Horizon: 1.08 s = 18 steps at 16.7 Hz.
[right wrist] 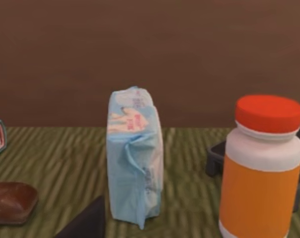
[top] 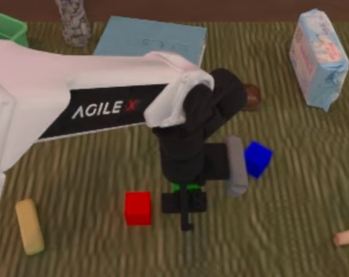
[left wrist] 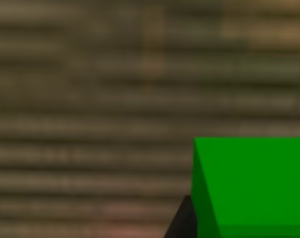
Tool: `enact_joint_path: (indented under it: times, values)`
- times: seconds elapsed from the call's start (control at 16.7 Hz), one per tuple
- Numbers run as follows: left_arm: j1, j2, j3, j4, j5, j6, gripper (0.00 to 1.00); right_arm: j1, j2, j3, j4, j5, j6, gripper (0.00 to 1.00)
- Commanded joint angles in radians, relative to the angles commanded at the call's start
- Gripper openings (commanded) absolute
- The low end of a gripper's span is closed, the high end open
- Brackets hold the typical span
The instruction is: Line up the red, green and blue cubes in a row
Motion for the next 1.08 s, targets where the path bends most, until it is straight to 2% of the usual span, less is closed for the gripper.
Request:
enact_joint_path:
  times: [0.36,1.08]
  values:
    - [-0.001,0.023,-0.040,0.056,-0.001,-0.002,0.00,0.000,0.000,0.000,0.000,0.000,0.000,1.00]
    - [-0.001,0.023,-0.040,0.056,-0.001,-0.002,0.90,0.000,0.000,0.000,0.000,0.000,0.000,1.00]
